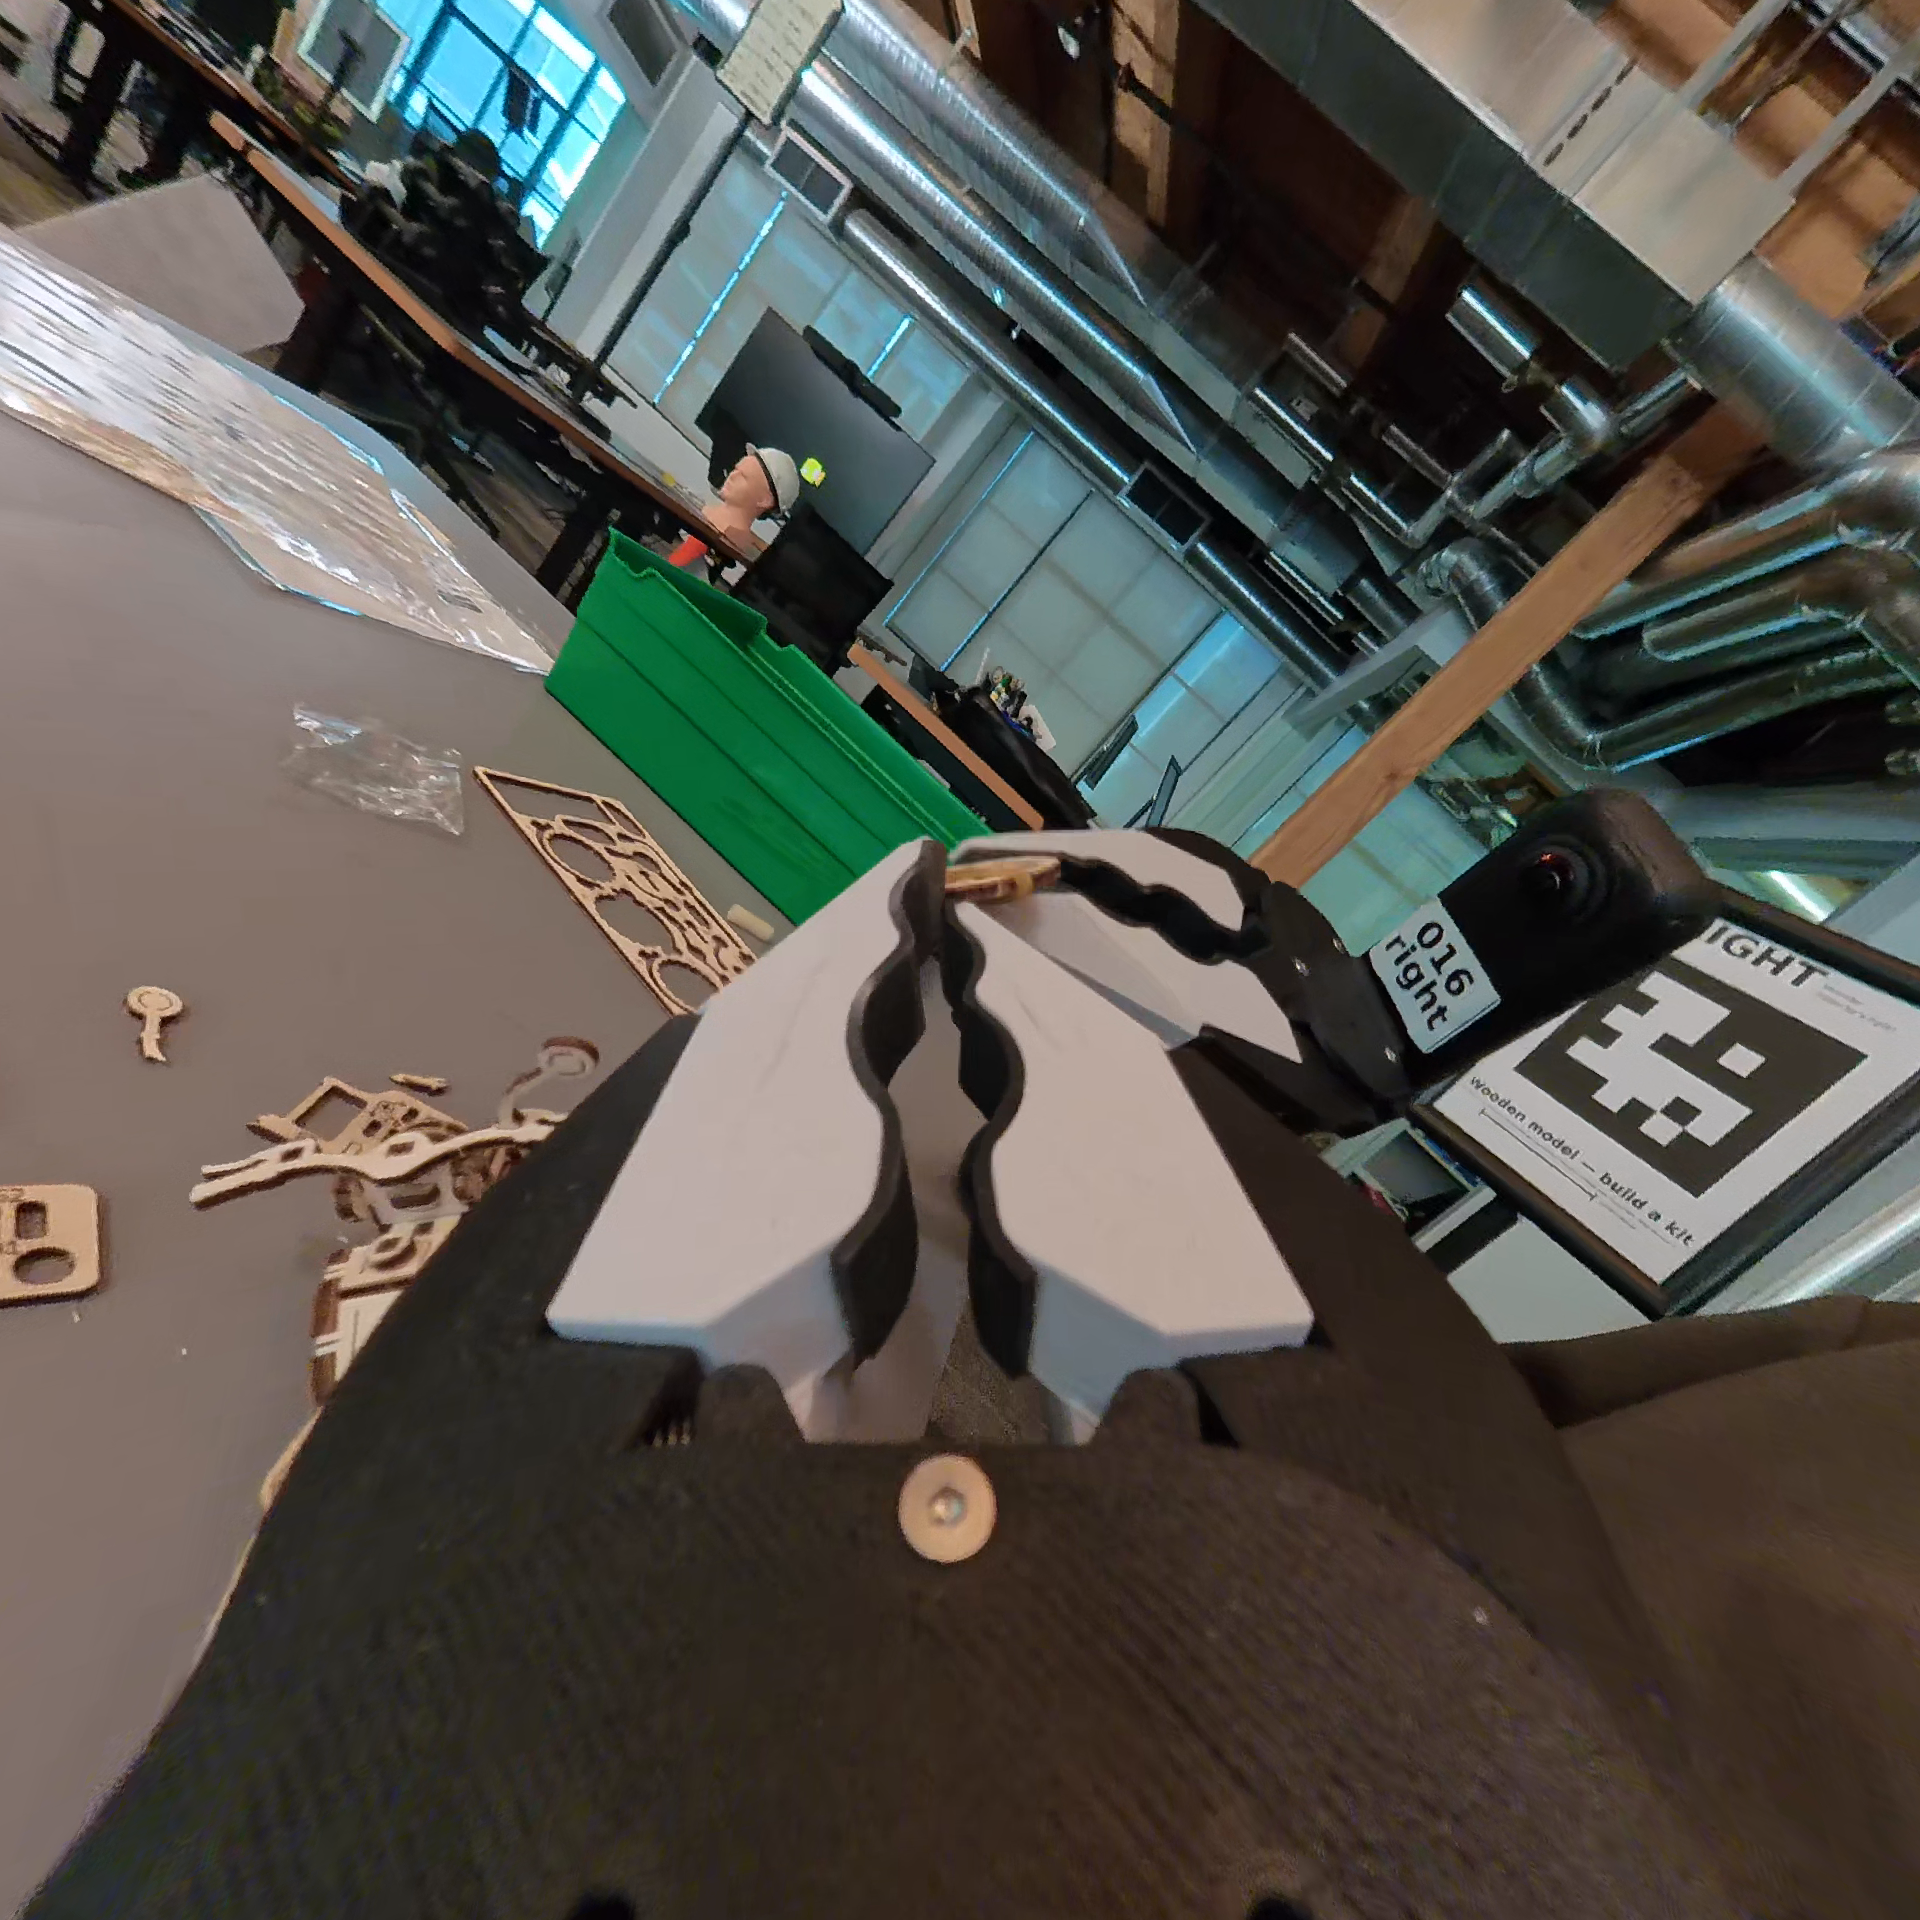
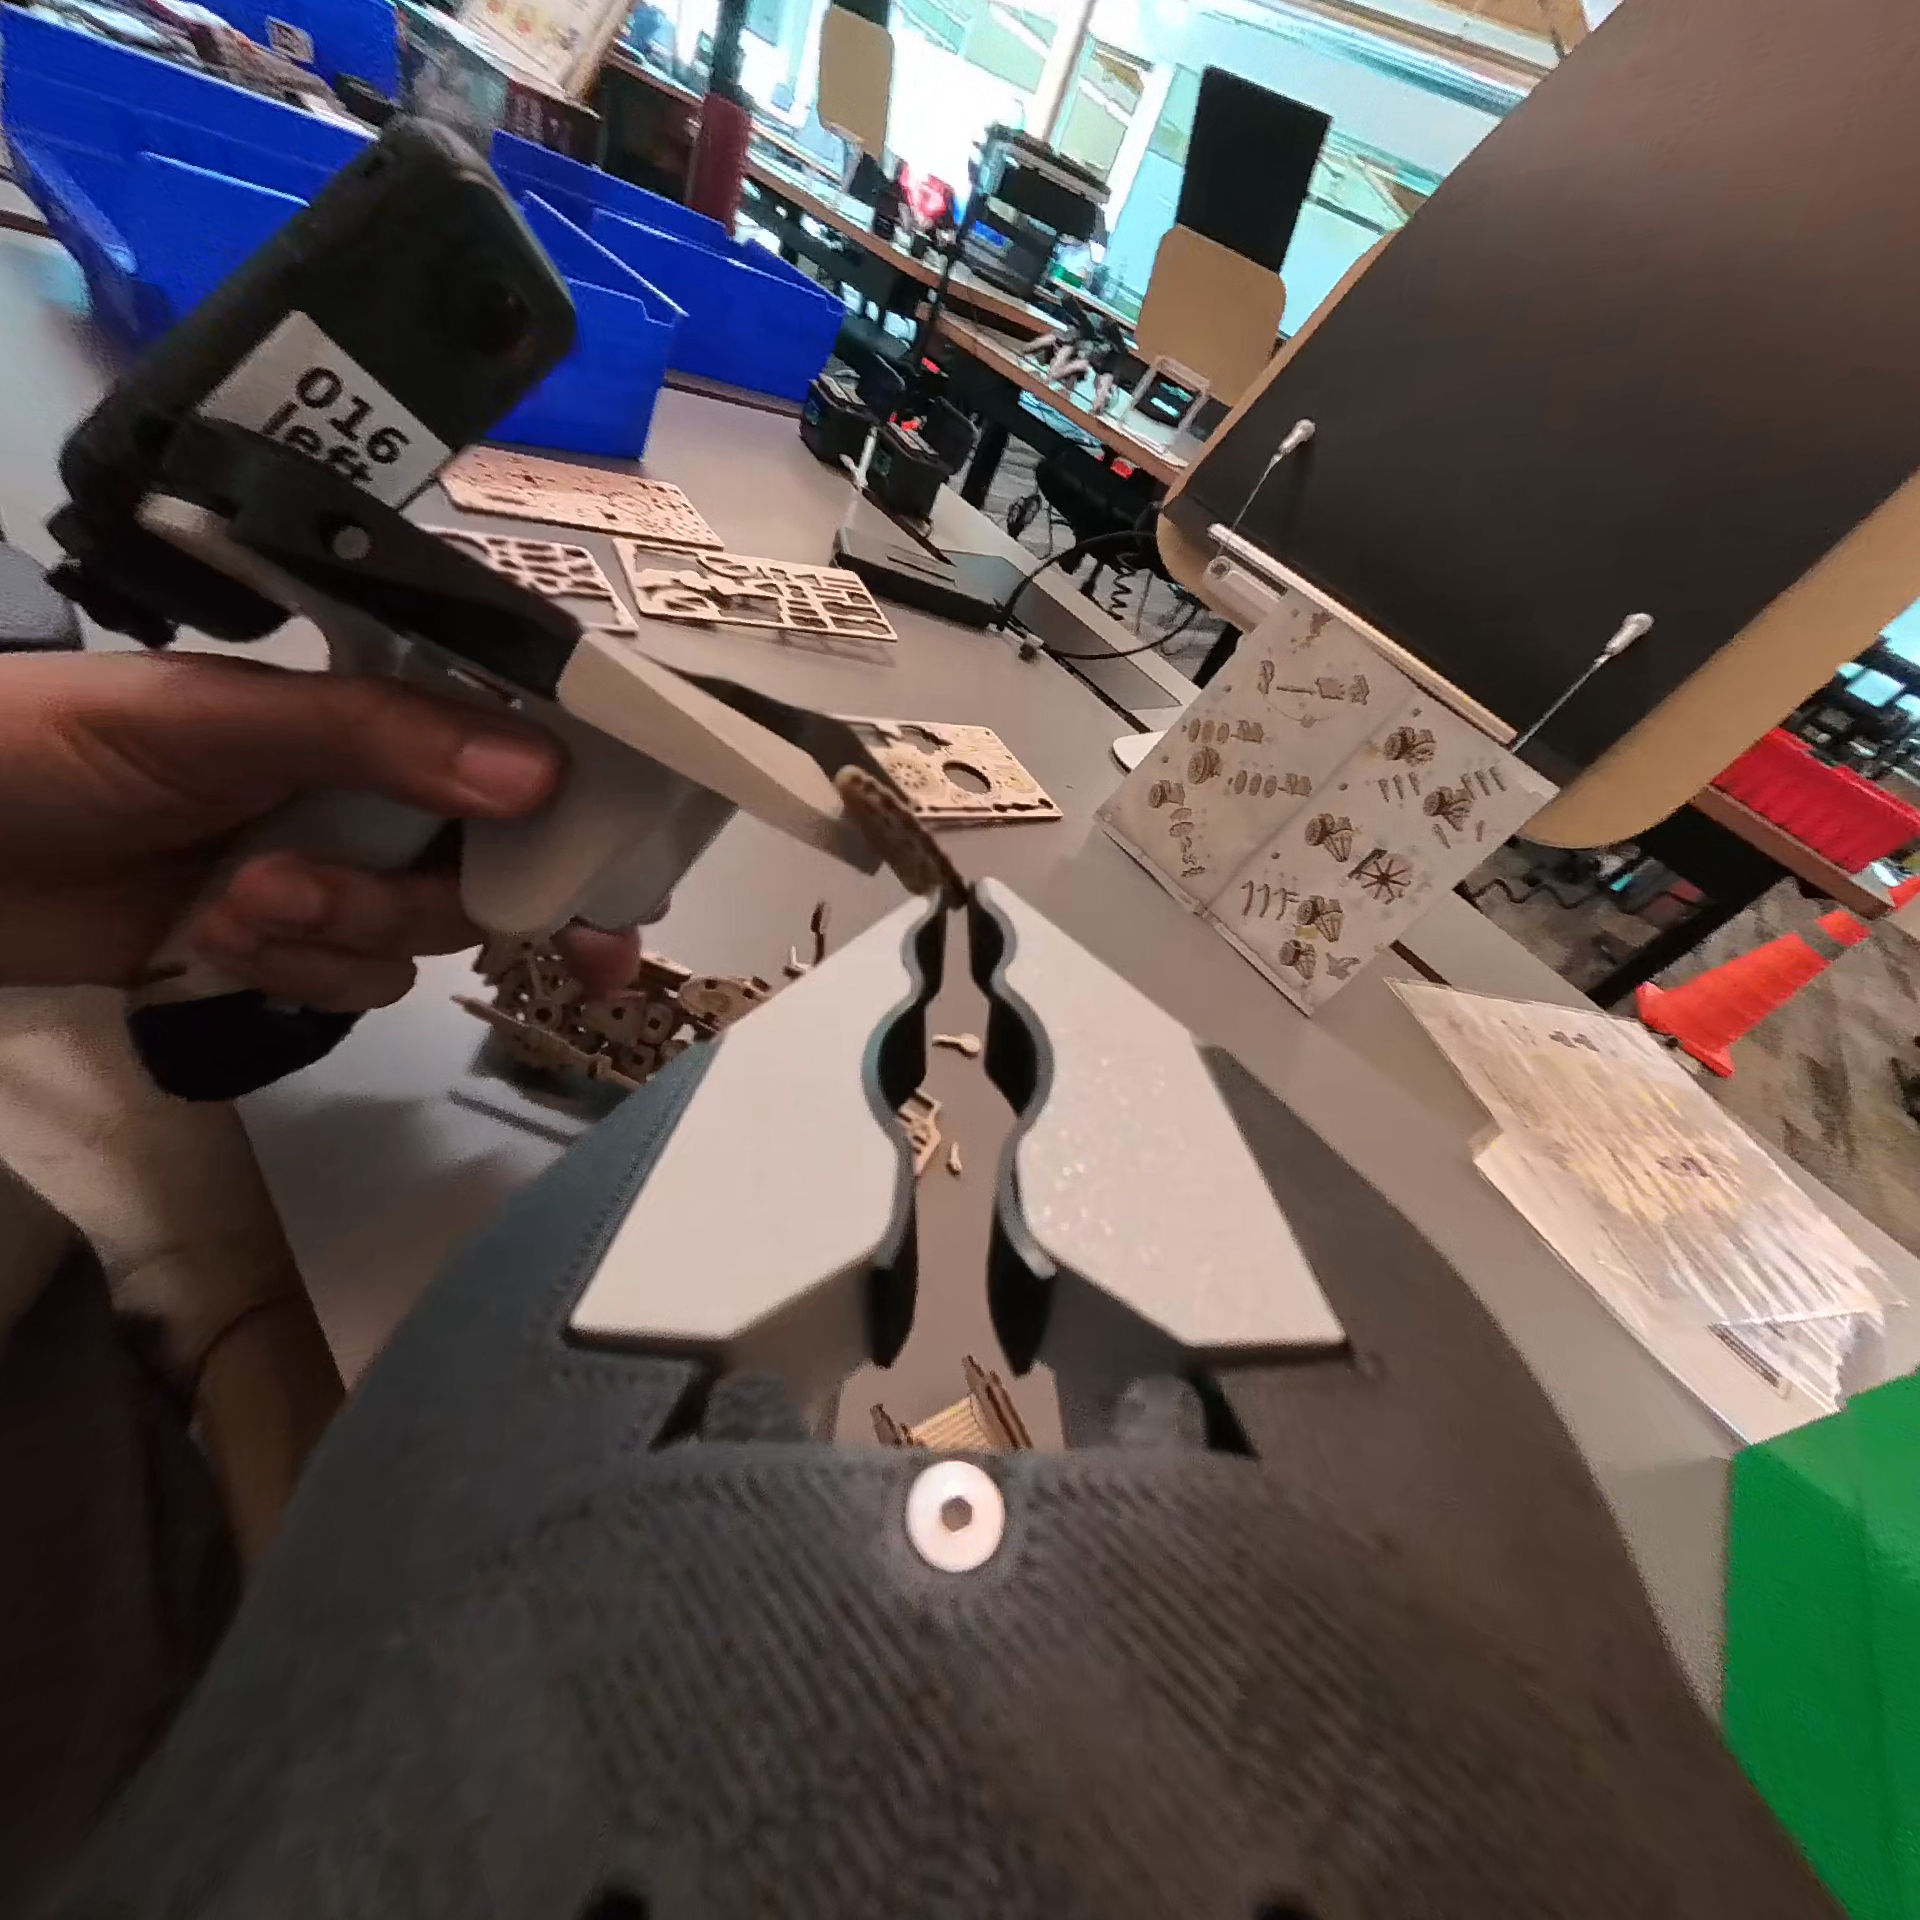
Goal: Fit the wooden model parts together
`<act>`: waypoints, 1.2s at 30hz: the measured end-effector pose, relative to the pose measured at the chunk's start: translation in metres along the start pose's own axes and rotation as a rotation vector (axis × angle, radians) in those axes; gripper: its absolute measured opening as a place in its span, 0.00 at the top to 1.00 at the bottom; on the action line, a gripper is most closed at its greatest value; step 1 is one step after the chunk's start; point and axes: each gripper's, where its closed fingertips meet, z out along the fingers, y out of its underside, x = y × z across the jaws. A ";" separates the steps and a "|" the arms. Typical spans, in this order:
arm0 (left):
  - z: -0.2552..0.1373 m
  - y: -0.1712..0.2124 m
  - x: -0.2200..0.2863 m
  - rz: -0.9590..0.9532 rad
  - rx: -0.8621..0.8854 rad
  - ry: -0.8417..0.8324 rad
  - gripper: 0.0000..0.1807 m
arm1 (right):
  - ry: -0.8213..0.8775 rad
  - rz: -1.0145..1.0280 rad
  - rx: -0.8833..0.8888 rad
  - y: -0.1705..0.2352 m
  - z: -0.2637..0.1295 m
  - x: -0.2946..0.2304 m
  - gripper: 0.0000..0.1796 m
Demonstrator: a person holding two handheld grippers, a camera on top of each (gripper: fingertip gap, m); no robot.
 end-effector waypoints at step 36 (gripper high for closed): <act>-0.010 0.013 0.036 -0.034 -0.221 0.399 0.94 | -0.841 1.073 0.171 -0.013 -0.029 -0.021 0.99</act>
